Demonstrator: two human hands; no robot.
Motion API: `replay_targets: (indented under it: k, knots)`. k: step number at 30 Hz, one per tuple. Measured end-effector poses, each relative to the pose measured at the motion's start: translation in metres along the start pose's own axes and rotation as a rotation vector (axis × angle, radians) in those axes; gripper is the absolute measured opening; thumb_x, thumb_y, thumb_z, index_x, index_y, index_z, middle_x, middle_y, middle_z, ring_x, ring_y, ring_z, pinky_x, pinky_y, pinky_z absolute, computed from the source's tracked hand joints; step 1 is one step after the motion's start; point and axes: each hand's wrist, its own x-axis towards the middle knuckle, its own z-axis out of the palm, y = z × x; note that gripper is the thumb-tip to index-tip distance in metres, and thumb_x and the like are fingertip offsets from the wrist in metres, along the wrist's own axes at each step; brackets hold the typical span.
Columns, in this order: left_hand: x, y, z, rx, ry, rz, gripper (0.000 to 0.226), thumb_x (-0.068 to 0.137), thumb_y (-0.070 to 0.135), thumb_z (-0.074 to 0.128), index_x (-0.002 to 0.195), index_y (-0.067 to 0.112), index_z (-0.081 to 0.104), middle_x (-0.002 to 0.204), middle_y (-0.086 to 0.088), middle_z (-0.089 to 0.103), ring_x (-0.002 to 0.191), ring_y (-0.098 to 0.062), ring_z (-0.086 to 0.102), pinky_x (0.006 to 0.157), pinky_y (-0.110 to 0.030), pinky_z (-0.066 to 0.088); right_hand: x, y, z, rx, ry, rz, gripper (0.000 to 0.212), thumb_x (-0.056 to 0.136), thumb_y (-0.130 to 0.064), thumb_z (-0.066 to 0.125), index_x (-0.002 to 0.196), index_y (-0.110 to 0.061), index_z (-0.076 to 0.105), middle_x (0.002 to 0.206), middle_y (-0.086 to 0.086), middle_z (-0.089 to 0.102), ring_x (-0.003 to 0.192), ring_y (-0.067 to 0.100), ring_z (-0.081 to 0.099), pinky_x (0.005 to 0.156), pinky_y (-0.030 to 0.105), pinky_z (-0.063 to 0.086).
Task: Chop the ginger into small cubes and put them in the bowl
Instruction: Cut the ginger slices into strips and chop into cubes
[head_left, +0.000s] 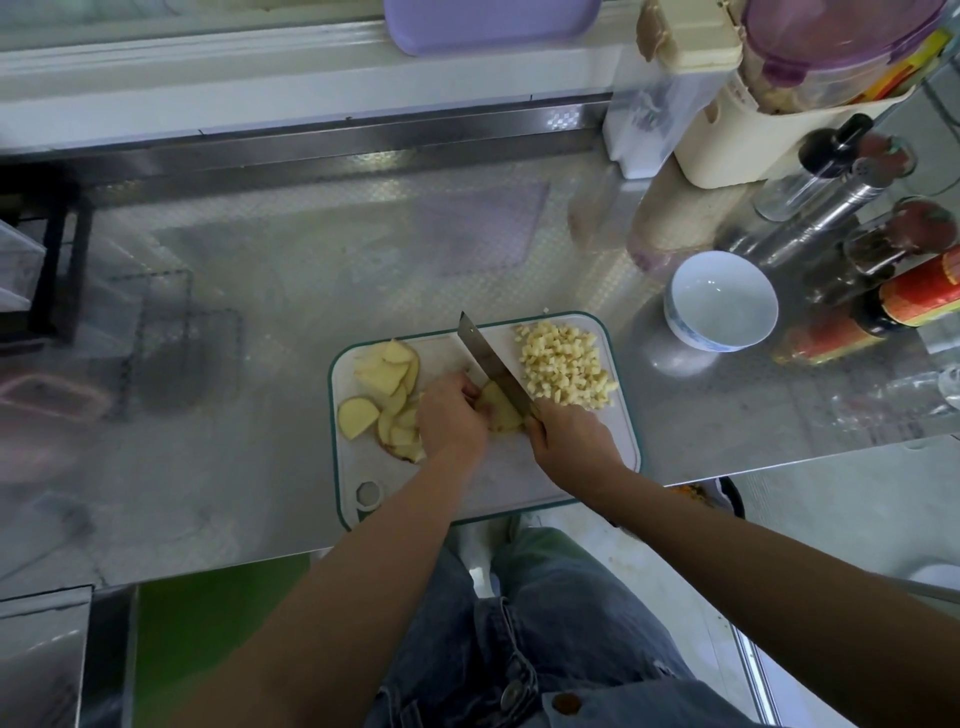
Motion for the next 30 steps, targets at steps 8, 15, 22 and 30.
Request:
replay_targets:
  k: [8, 15, 22, 30]
  knots:
    - [0.0, -0.002, 0.002, 0.0, 0.016, 0.024, 0.015, 0.083, 0.018, 0.071, 0.094, 0.01, 0.066, 0.097, -0.007, 0.069, 0.093, -0.023, 0.061, 0.073, -0.031, 0.042, 0.003, -0.001, -0.02, 0.053, 0.038, -0.04, 0.034, 0.1, -0.03, 0.042, 0.067, -0.023, 0.04, 0.059, -0.006, 0.041, 0.053, 0.01, 0.04, 0.048, 0.024, 0.024]
    - [0.001, -0.001, 0.001, 0.01, 0.006, 0.012, 0.017, 0.081, 0.018, 0.073, 0.095, 0.012, 0.067, 0.098, -0.005, 0.07, 0.093, -0.022, 0.062, 0.077, -0.032, 0.046, 0.001, -0.003, -0.022, -0.008, -0.039, -0.026, 0.038, 0.099, -0.027, 0.04, 0.062, -0.026, 0.033, 0.06, -0.006, 0.039, 0.053, 0.007, 0.038, 0.047, 0.022, 0.023]
    - [0.001, 0.0, 0.0, -0.012, -0.009, -0.012, 0.019, 0.079, 0.014, 0.074, 0.095, 0.012, 0.066, 0.098, -0.005, 0.068, 0.092, -0.023, 0.062, 0.077, -0.034, 0.048, 0.007, -0.008, -0.01, -0.045, -0.063, 0.001, 0.025, 0.099, -0.027, 0.039, 0.078, -0.017, 0.048, 0.063, -0.004, 0.042, 0.059, 0.016, 0.046, 0.057, 0.026, 0.037]
    - [-0.003, 0.0, -0.002, -0.018, 0.017, 0.036, 0.016, 0.08, 0.011, 0.072, 0.095, 0.008, 0.068, 0.094, -0.009, 0.069, 0.089, -0.026, 0.062, 0.072, -0.034, 0.046, 0.006, -0.006, -0.001, -0.018, -0.02, 0.01, 0.026, 0.1, -0.032, 0.04, 0.088, -0.013, 0.054, 0.072, 0.001, 0.047, 0.066, 0.021, 0.049, 0.06, 0.031, 0.04]
